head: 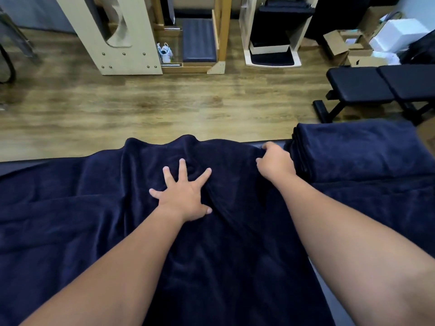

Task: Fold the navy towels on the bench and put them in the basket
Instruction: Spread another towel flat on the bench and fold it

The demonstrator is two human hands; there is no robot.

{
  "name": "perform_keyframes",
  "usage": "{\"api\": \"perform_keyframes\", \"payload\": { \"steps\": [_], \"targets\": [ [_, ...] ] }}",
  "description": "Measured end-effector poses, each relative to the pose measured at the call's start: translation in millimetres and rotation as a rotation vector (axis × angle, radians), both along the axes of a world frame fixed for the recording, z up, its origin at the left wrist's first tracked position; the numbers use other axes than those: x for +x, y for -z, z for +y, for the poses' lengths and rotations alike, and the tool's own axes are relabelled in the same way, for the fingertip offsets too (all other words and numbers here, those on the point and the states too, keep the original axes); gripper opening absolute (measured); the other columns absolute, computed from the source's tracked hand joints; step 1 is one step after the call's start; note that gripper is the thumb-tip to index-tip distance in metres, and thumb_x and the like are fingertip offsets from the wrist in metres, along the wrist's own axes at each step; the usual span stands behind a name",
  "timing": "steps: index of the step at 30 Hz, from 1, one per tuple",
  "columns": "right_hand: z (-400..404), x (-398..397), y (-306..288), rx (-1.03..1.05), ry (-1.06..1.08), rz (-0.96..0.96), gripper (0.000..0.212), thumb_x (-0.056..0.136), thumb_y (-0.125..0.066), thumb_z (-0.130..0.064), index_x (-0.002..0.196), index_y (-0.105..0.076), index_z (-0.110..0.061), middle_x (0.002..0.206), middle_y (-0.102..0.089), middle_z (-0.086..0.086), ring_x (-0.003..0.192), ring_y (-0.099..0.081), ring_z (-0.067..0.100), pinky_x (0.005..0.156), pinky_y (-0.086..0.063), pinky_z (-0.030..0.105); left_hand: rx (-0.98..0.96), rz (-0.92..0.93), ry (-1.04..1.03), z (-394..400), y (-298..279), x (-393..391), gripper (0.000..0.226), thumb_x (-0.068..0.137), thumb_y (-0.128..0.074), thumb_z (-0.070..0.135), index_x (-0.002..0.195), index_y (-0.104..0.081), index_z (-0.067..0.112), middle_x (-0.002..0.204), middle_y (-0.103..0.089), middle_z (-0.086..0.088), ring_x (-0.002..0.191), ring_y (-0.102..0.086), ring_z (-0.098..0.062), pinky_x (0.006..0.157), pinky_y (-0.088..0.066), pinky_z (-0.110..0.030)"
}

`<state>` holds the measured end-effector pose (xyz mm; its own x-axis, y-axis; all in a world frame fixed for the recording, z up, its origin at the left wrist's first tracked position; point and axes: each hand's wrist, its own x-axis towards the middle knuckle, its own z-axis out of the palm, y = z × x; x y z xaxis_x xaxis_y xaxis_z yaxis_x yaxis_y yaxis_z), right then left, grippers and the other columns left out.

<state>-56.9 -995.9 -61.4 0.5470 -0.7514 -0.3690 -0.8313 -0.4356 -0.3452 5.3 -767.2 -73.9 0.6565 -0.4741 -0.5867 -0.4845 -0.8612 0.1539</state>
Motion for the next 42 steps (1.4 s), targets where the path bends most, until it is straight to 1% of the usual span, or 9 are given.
{"api": "perform_keyframes", "payload": {
  "steps": [4,8,16,20,25,31,35,38,42],
  "targets": [
    [-16,22,-14,-0.001,-0.058,0.057,0.011,0.081,-0.05,-0.004,0.082,-0.06,-0.009,0.079,-0.062,0.011,0.076,-0.067,0.033,0.061,-0.048,0.03,0.009,-0.001,-0.011,-2,0,2,0.111,0.079,-0.076,0.061,0.144,0.013,0.069,0.16,0.04,0.0,0.148,0.027,-0.047,0.103,-0.02,-0.084],
    [-11,18,-23,-0.324,-0.055,-0.171,0.013,0.09,-0.049,-0.007,0.102,-0.052,-0.011,0.094,-0.053,0.006,0.082,-0.051,0.032,0.069,-0.042,0.038,0.015,0.007,-0.028,-7,-2,3,0.116,0.077,-0.08,0.057,0.141,0.015,0.072,0.158,0.042,-0.001,0.148,0.027,-0.048,0.102,-0.021,-0.084],
    [-7,18,21,-0.162,-0.231,-0.144,0.035,0.1,-0.046,-0.013,0.134,-0.052,-0.019,0.139,-0.045,0.006,0.105,-0.057,0.038,0.079,-0.047,0.042,0.028,0.014,-0.035,-11,2,4,0.119,0.077,-0.082,0.055,0.14,0.017,0.072,0.156,0.044,-0.004,0.146,0.03,-0.049,0.1,-0.019,-0.087],
    [-18,41,20,-0.139,-0.329,0.086,0.042,0.093,-0.046,-0.003,0.128,-0.057,-0.022,0.128,-0.053,0.01,0.104,-0.057,0.037,0.073,-0.046,0.041,0.035,0.017,-0.037,-13,5,5,0.12,0.077,-0.083,0.054,0.14,0.018,0.072,0.156,0.045,-0.004,0.145,0.031,-0.05,0.099,-0.019,-0.087],
    [-4,40,9,-0.294,-0.363,0.044,0.034,0.093,-0.054,-0.009,0.126,-0.06,-0.012,0.126,-0.05,0.013,0.105,-0.057,0.038,0.078,-0.044,0.039,0.037,0.012,-0.036,-16,7,7,0.122,0.076,-0.083,0.053,0.14,0.02,0.071,0.155,0.046,-0.006,0.144,0.032,-0.052,0.097,-0.018,-0.089],
    [86,-23,31,-0.343,-0.502,0.01,0.05,0.097,-0.051,-0.045,0.141,-0.049,-0.021,0.154,-0.036,0.012,0.145,-0.027,0.038,0.111,-0.031,0.062,0.041,0.0,-0.029,-14,8,6,0.121,0.076,-0.082,0.056,0.139,0.021,0.072,0.156,0.045,-0.004,0.145,0.031,-0.05,0.099,-0.018,-0.088],
    [133,-85,38,-0.305,-0.499,0.025,0.062,0.093,-0.057,-0.048,0.148,-0.042,-0.024,0.159,-0.033,0.012,0.148,-0.023,0.041,0.108,-0.027,0.074,0.041,0.005,-0.025,-14,2,5,0.12,0.077,-0.08,0.058,0.139,0.022,0.071,0.156,0.045,-0.004,0.145,0.031,-0.049,0.1,-0.017,-0.087],
    [138,-108,37,-0.187,-0.403,0.082,0.068,0.098,-0.045,-0.057,0.157,-0.017,-0.038,0.168,-0.005,0.003,0.153,0.004,0.04,0.108,-0.011,0.08,0.013,0.007,-0.041,-8,-1,1,0.119,0.079,-0.079,0.056,0.143,0.02,0.067,0.159,0.041,-0.003,0.148,0.028,-0.046,0.104,-0.015,-0.085],
    [125,-123,22,-0.102,-0.318,0.146,0.076,0.098,-0.042,-0.062,0.159,-0.006,-0.037,0.168,0.005,0.005,0.152,0.012,0.041,0.11,-0.01,0.079,-0.124,-0.233,0.081,12,-1,-32,0.089,0.095,-0.065,0.044,0.159,-0.003,0.037,0.166,0.018,-0.013,0.154,0.012,-0.038,0.113,-0.014,-0.075]
  ]
}}
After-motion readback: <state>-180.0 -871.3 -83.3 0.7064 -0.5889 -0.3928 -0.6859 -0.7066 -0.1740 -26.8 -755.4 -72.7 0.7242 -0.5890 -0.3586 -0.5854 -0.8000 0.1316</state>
